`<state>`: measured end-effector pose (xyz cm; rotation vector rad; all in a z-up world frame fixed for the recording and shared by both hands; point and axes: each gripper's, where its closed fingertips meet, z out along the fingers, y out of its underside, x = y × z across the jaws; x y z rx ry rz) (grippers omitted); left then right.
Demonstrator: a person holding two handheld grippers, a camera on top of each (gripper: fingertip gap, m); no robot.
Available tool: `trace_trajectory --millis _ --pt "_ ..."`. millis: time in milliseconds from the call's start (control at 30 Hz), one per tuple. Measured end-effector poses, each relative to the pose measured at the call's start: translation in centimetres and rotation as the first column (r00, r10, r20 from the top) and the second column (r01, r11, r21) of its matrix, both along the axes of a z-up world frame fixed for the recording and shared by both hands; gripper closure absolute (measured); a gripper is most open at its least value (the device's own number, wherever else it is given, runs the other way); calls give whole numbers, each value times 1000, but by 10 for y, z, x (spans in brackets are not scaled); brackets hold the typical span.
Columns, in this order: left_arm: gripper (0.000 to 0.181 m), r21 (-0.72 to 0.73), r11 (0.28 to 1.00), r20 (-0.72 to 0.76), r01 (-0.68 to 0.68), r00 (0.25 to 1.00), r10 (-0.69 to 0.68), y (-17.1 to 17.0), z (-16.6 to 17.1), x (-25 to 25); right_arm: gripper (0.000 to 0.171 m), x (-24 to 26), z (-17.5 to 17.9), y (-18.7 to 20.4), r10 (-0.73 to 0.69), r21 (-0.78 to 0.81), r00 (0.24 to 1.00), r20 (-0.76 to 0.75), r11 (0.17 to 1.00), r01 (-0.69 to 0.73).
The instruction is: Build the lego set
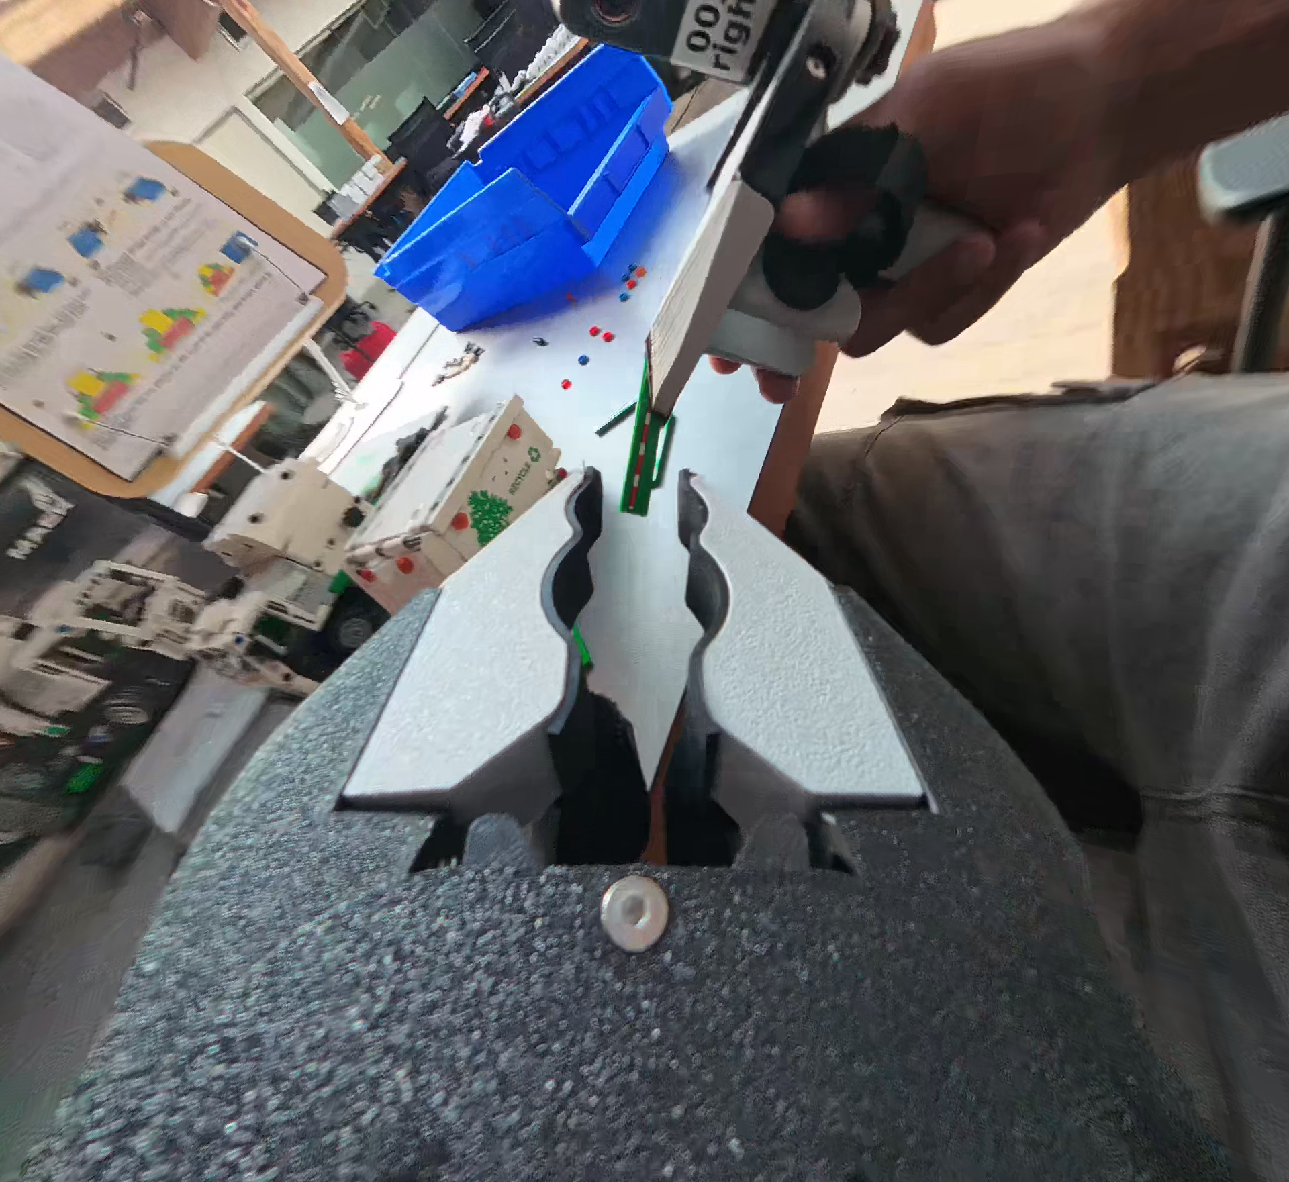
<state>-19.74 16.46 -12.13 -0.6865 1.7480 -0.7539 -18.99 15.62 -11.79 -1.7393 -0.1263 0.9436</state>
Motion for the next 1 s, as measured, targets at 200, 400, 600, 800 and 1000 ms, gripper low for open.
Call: trace_trajectory --millis 200,400,600,800,1000 --pt "151 -688 720 -120 87 965 -232 -2 8 -2 169 0 9 -4 0 68 1000 20 998 -1" --pt "179 -925 363 -66 111 895 -441 -13 9 -5 169 -9 9 -5 19 94 998 60 995 -24" --pt "180 -933 333 -42 134 880 -473 -18 10 -7 165 -7 11 -7 25 116 999 28 993 -28" --pt "180 -963 238 -7 124 874 -486 -13 12 -7 156 -6 17 -9 28 139 999 -14 990 -26" --pt "180 -954 261 -1 148 868 -496 -19 15 -10 169 -10 18 -9 41 141 998 -48 989 -34"
